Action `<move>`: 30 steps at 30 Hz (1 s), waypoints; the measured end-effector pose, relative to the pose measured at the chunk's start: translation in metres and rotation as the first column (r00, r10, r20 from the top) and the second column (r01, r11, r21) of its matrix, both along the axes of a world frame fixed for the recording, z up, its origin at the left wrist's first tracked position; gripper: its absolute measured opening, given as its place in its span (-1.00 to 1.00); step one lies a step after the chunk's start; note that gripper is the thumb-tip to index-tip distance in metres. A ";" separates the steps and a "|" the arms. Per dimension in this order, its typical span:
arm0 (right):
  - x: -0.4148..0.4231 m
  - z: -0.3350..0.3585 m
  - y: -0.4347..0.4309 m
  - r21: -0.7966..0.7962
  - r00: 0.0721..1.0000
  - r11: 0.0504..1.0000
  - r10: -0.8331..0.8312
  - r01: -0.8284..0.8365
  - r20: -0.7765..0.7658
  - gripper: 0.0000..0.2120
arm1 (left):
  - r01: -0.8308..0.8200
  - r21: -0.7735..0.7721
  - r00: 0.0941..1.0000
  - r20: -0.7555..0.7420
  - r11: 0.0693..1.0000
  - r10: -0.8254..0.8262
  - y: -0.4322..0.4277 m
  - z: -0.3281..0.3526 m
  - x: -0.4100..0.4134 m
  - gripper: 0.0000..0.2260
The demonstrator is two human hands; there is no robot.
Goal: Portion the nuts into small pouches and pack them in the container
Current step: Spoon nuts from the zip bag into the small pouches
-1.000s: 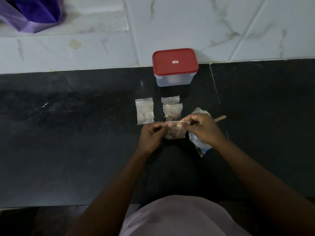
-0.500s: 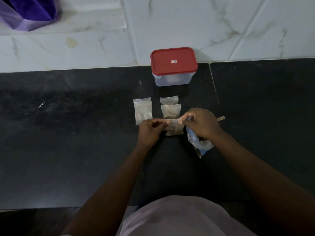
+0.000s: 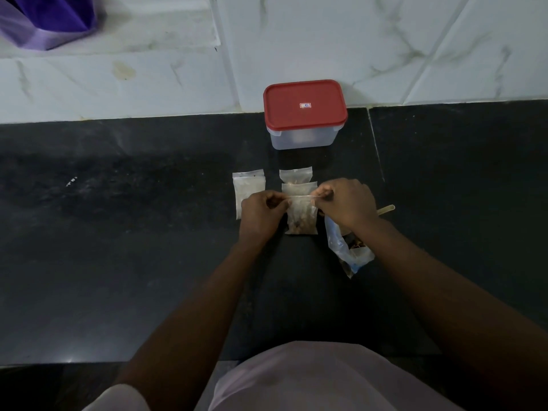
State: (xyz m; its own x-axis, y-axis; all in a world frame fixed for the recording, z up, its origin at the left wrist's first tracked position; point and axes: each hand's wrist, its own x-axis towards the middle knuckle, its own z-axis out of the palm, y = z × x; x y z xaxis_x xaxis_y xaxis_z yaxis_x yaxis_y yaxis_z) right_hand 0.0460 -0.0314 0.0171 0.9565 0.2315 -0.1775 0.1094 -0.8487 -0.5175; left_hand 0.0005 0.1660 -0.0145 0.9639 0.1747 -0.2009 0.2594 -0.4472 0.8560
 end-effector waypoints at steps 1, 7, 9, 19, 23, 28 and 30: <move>0.000 0.000 0.000 -0.009 1.000 1.000 -0.003 0.003 -0.001 -0.91 | 0.005 0.004 1.000 -0.007 1.000 -0.005 0.001 0.000 0.001 -0.90; -0.002 -0.004 -0.001 0.079 0.999 0.996 -0.040 0.039 0.009 -0.87 | -0.026 -0.022 0.997 -0.067 0.999 0.024 0.008 0.007 -0.004 -0.92; -0.003 -0.002 0.000 0.146 0.998 0.988 -0.051 0.044 0.040 -0.84 | -0.043 -0.049 0.997 -0.062 0.998 0.039 0.012 0.011 -0.005 -0.90; 0.011 0.013 0.050 0.236 0.995 0.970 0.033 -0.055 0.092 -0.83 | -0.176 0.335 0.964 -0.130 0.926 0.231 0.039 0.010 0.014 -0.39; 0.017 0.011 0.069 0.206 0.996 0.977 0.035 -0.050 0.079 -0.84 | -0.144 0.478 0.924 -0.249 0.866 0.291 0.030 0.013 0.028 -0.08; 0.018 0.006 0.072 0.168 0.998 0.986 0.013 -0.024 0.066 -0.83 | -0.142 0.487 0.901 -0.297 0.862 0.317 0.026 0.009 0.035 -0.04; 0.018 0.004 0.072 0.171 0.998 0.985 0.001 -0.012 0.066 -0.82 | -0.147 0.464 0.901 -0.301 0.874 0.311 0.027 0.008 0.034 -0.06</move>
State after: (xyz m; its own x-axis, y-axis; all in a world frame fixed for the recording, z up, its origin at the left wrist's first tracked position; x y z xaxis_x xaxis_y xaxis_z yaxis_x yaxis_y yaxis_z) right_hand 0.0641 0.0401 0.0216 0.9631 0.2593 -0.0721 0.1529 -0.7476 -0.6463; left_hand 0.0347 0.1928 -0.0065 0.7613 0.5279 -0.3765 0.6483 -0.6298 0.4279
